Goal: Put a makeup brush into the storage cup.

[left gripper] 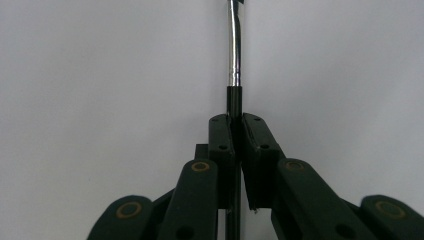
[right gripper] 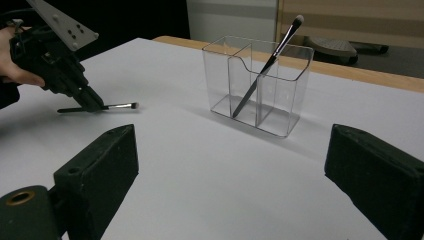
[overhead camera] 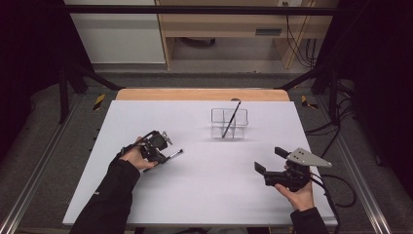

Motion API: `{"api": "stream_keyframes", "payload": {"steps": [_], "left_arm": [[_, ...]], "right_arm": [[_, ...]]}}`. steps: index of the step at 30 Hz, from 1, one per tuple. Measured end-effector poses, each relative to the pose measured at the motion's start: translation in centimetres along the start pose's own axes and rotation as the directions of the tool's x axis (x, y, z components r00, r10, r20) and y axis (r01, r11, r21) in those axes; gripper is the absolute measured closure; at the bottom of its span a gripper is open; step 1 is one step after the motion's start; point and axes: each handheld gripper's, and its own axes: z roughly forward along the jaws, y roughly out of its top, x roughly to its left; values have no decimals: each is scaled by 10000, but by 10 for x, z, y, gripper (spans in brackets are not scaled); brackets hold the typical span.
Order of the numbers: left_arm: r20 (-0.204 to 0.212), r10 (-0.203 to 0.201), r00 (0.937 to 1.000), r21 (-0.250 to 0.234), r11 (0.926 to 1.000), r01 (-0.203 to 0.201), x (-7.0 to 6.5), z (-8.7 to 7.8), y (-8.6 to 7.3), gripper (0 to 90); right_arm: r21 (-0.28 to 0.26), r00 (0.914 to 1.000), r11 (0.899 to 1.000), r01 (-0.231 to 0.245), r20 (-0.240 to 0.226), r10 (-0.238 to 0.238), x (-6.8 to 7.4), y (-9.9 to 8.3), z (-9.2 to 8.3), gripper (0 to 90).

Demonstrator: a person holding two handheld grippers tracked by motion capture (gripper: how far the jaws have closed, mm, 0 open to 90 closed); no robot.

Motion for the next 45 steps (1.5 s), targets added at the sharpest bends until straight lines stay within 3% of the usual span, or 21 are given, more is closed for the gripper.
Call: {"api": "stream_keyframes", "payload": {"steps": [9, 17, 21, 24, 25, 26, 34, 36, 37, 39, 43, 45], "left_arm": [[-312, -52, 9995, -829, 9966, 26, -5, -22, -4, 838], [-374, -323, 9988, -1929, 9809, 245, -20, -33, -14, 838], [-395, -546, 9977, -2636, 9637, 423, -28, -35, -19, 838], [-402, -660, 9970, -2927, 9548, 514, -34, -36, -21, 838], [-514, -643, 9966, -2924, 9552, 465, -35, -38, -21, 837], [-461, -826, 9955, -3170, 9463, 638, -37, -39, -21, 837], [-477, -1447, 9883, -3767, 9190, 1164, -45, -42, -28, 837], [-482, -1691, 9844, -4005, 9061, 1360, -46, -44, -31, 838], [-489, -1802, 9824, -4034, 9033, 1456, -47, -46, -32, 837], [-468, -1994, 9788, -4289, 8889, 1606, -49, -47, -34, 838], [-524, -2100, 9763, -4607, 8725, 1629, -53, -48, -35, 837], [-487, -2224, 9737, -4852, 8574, 1715, -54, -49, -36, 837]], "right_arm": [[-5, 10000, 10000, -42, -29, 42, 0, 0, 0, 72], [-14, 10000, 10000, -79, -57, 79, 1, 0, 1, 73], [6, 9999, 10000, -86, -93, 86, 1, 0, 1, 73], [37, 9999, 9999, -94, -104, 94, 2, 0, 2, 73], [39, 9999, 9999, -99, -114, 100, 2, 0, 2, 73], [25, 9999, 10000, -93, -96, 93, 3, 0, 2, 73], [-21, 9998, 9999, -129, -149, 129, 4, 0, 2, 69], [-51, 9997, 9999, -162, -166, 162, 4, 0, 2, 68], [-63, 9997, 9998, -162, -166, 161, 5, 0, 2, 68], [-105, 9996, 9997, -217, -203, 215, 5, 1, 2, 66], [-91, 9992, 9995, -306, -245, 303, 7, 1, 4, 63], [-101, 9990, 9994, -343, -272, 341, 9, 1, 5, 61]]}}
